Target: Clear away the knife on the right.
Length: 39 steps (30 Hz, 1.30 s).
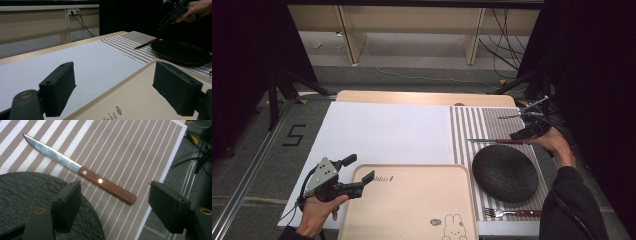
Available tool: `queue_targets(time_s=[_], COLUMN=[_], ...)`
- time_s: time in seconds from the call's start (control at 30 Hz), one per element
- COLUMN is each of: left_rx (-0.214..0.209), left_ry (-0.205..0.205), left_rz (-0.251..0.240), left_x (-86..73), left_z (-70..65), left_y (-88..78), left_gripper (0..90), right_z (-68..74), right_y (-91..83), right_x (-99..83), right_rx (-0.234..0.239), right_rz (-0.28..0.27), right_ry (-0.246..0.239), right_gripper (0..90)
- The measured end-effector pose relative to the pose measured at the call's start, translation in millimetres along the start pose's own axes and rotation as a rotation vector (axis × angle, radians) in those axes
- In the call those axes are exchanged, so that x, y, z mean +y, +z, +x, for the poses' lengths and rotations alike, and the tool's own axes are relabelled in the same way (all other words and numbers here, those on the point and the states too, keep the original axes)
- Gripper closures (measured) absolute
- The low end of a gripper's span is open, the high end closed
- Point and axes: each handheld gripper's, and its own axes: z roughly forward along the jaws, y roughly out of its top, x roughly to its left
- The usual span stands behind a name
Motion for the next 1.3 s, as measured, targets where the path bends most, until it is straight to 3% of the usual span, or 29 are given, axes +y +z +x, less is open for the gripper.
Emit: queue_targets(time_s=[0.17, 0.2, 0.27, 0.33, 0.43, 0.5, 0.53, 0.63, 0.77, 0.83, 0.9, 1.27, 1.3], left_rx=[-0.003, -0.013, -0.006, -0.005, -0.005, -0.004, -0.004, -0.002, -0.003, -0.002, -0.002, -0.002, -0.003], left_ry=[-0.002, 0.000, -0.011, -0.015, -0.015, -0.013, -0.013, -0.012, -0.009, -0.011, -0.011, -0.008, -0.004], left_rz=[-0.003, -0.014, -0.009, -0.011, -0.011, -0.008, -0.007, -0.007, -0.008, -0.011, -0.010, -0.003, -0.002], left_x=[0.3, 0.1, 0.4, 0.5, 0.5, 0.5, 0.4, 0.4, 0.5, 0.7, 0.6, 0.1, 0.1], left_z=[0.6, 1.4, 1.0, 1.7, 1.5, 1.4, 1.4, 1.5, 2.3, 2.4, 2.7, 1.7, 1.7], left_y=[-0.6, -0.1, -1.3, -1.4, -1.3, -1.0, -0.8, -1.1, -1.3, -1.5, -1.6, -0.7, -0.6], left_gripper=[17.1, 17.1, 17.1, 17.1, 17.1, 17.1, 17.1, 17.1, 17.1, 17.1, 17.1, 17.3, 17.3], right_z=[-0.2, 1.0, -1.2, 0.3, -2.8, -0.6, -2.1, -2.3, -3.9, -1.5, -1.7, -1.2, -1.4], right_y=[11.3, 12.5, 15.7, 17.0, 20.4, 20.3, 21.4, 23.8, 27.6, 29.5, 32.0, 41.4, 42.6], right_x=[4.8, 5.7, 6.5, 7.4, 8.4, 10.2, 10.2, 11.5, 12.6, 13.9, 14.1, 14.8, 14.2], right_rx=[-0.024, -0.031, -0.021, -0.026, -0.036, -0.042, -0.040, -0.045, -0.038, -0.043, -0.042, -0.040, -0.043], right_rz=[0.046, 0.065, 0.050, 0.076, 0.074, 0.098, 0.088, 0.120, 0.103, 0.125, 0.128, 0.177, 0.160], right_ry=[-0.037, -0.024, -0.040, -0.034, -0.054, -0.026, -0.052, -0.053, -0.078, -0.062, -0.089, -0.113, -0.118], right_gripper=[27.6, 27.9, 28.2, 28.2, 28.5, 28.6, 28.8, 28.8, 28.9, 29.1, 29.2, 31.4, 31.8])
